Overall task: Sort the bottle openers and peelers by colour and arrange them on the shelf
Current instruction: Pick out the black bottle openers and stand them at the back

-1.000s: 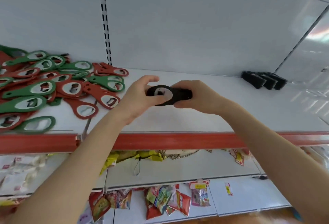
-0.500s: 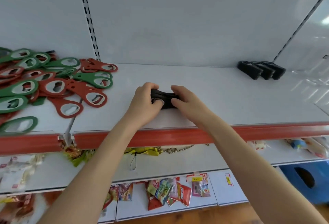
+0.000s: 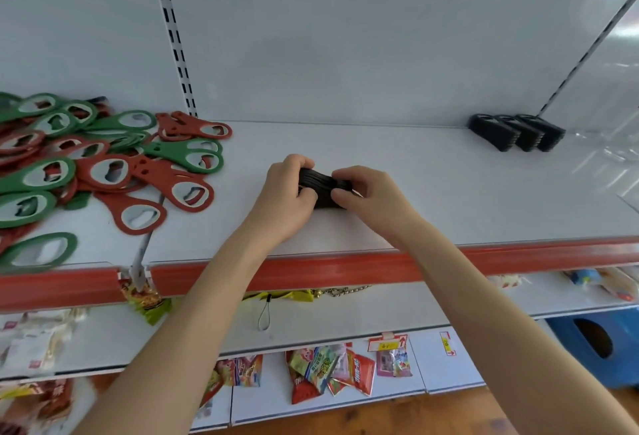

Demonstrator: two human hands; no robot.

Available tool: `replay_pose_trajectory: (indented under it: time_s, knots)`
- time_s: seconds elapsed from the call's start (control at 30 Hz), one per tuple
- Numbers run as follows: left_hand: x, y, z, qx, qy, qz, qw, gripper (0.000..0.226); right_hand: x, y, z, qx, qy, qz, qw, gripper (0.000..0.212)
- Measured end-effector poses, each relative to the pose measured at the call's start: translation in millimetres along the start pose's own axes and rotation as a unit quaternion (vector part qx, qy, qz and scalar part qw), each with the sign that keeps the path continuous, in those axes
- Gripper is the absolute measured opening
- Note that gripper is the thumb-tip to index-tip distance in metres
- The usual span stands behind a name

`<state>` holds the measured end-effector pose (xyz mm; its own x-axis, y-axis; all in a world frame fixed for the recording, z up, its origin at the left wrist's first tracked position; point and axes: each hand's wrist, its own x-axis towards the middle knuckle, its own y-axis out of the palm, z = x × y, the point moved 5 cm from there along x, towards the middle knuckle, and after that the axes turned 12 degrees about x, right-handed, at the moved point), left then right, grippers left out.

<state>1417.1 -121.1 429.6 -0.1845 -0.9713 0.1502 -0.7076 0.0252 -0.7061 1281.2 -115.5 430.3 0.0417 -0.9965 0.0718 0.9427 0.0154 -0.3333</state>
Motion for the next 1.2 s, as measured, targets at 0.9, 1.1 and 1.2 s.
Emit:
replay_pose_trajectory:
  time_s: [0.9, 1.1, 1.2]
  knots:
    - [8, -32, 10, 0.132, 0.118, -0.019, 0.984, 0.034, 4, -4, 7, -0.107, -0.05, 0.065, 0.991, 0.033]
    - [16, -48, 13, -0.26, -0.037, -0.015, 0.965, 0.006, -2, -12, 32, 0.137, 0.043, 0.067, 0.987, 0.012]
    - [18, -44, 4, -0.402, -0.102, -0.031, 0.909, 0.017, -6, -7, 35, 0.26, 0.114, 0.071, 0.956, 0.01]
